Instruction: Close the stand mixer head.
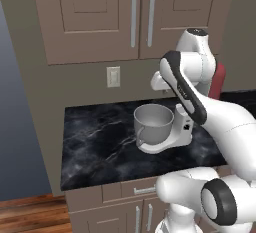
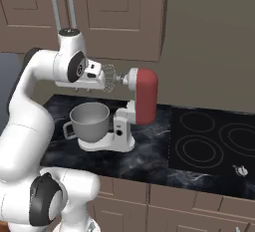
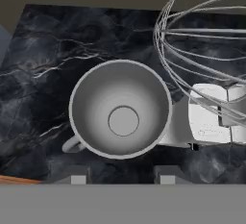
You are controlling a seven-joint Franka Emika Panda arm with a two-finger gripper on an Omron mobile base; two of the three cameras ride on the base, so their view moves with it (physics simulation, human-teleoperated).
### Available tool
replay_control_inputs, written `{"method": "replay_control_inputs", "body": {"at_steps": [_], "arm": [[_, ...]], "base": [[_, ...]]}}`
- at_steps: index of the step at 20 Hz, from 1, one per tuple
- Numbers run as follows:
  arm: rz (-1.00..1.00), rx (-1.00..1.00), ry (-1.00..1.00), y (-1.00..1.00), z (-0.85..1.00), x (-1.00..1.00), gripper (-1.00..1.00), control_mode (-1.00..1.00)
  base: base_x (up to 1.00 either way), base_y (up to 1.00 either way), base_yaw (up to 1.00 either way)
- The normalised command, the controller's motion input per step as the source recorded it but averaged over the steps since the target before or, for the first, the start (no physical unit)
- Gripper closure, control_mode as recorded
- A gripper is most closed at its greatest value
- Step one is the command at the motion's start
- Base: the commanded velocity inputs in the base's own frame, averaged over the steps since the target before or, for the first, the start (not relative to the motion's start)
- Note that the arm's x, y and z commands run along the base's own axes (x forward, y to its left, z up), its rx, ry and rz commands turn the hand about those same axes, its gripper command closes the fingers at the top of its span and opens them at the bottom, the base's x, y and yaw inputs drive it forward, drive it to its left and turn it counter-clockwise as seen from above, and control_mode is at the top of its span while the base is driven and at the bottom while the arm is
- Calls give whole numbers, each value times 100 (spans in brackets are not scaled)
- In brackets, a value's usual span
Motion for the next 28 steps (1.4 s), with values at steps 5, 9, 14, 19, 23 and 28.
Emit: {"method": "replay_control_inputs", "body": {"at_steps": [5,9,14,19,23,28], "arm": [[0,-2,-12,-30,0,-36,-100,-100],[7,12,-26,-82,10,-87,-100,-100],[18,21,-21,-99,8,-65,-100,-100],[23,15,-10,-98,8,-19,-100,-100],[24,5,-12,-85,20,-5,-100,-100],[20,1,-14,-62,25,8,-100,-100]], "base": [[0,0,0],[0,0,0],[0,0,0],[0,0,0],[0,0,0],[0,0,0]]}}
